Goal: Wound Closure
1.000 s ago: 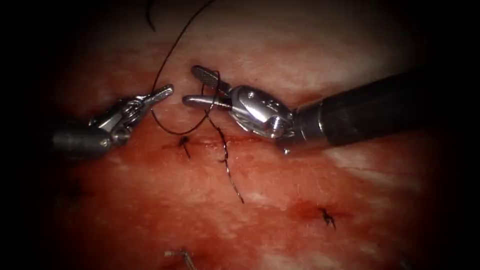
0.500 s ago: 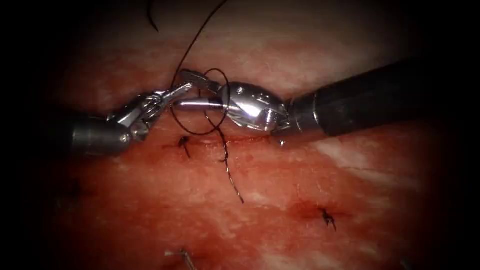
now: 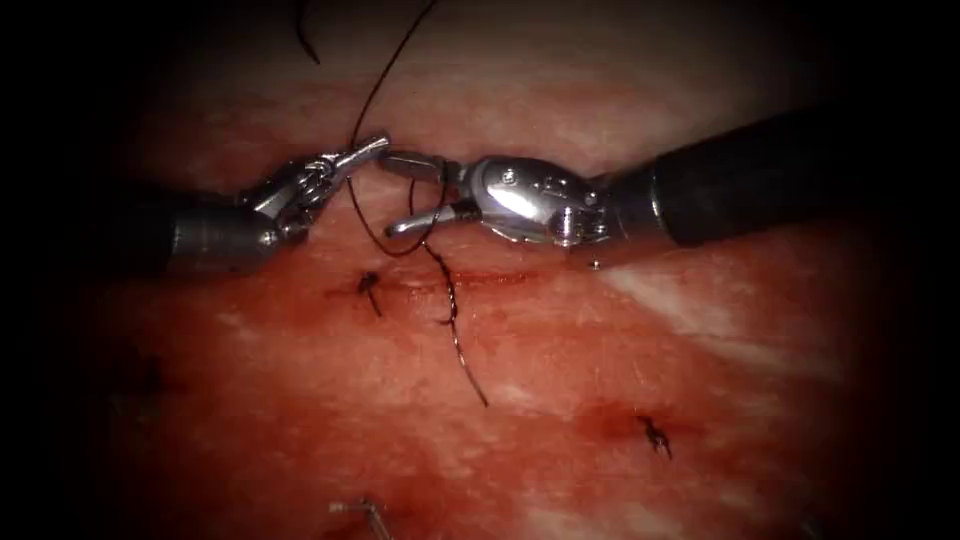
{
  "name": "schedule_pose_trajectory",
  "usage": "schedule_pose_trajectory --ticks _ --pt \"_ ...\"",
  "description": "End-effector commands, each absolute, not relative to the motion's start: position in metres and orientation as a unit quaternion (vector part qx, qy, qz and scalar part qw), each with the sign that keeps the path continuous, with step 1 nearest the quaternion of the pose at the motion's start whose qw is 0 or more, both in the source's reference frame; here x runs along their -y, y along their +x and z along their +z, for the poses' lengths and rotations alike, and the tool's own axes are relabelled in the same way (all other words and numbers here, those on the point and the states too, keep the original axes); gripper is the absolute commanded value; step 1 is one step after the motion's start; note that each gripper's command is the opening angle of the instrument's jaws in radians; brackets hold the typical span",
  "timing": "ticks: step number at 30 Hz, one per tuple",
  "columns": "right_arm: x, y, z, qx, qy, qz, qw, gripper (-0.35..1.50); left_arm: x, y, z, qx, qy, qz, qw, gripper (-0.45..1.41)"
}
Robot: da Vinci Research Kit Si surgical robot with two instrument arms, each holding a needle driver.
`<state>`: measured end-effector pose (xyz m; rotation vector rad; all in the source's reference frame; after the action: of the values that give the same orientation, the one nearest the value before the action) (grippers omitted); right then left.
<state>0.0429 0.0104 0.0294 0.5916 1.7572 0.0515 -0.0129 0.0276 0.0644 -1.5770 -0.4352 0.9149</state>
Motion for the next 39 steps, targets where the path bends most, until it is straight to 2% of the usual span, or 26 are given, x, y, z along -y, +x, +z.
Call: schedule_pose_trajectory --ticks 1,8,25,39 --pt "-0.0104 0.0442 0.0297 -0.755 0.255 0.021 0.604 0.67 -0.0271 -0.0138 0.0649 0.186 -0.676 0.395 0.593 -0.45" --pt "-0.0104 0.0453 0.0296 -0.747 0.26 0.012 0.612 0.67 -0.0272 -0.0158 0.0648 0.189 -0.676 0.395 0.593 -0.45" --pt "-0.0084 0.0458 0.028 -0.638 0.336 -0.235 0.651 0.59 -0.0278 -0.0156 0.0655 0.19 -0.676 0.395 0.593 -0.45" --pt "-0.0062 0.0431 0.0271 -0.556 0.36 -0.382 0.645 0.44 -0.0276 -0.0149 0.0654 0.193 -0.674 0.397 0.592 -0.45"
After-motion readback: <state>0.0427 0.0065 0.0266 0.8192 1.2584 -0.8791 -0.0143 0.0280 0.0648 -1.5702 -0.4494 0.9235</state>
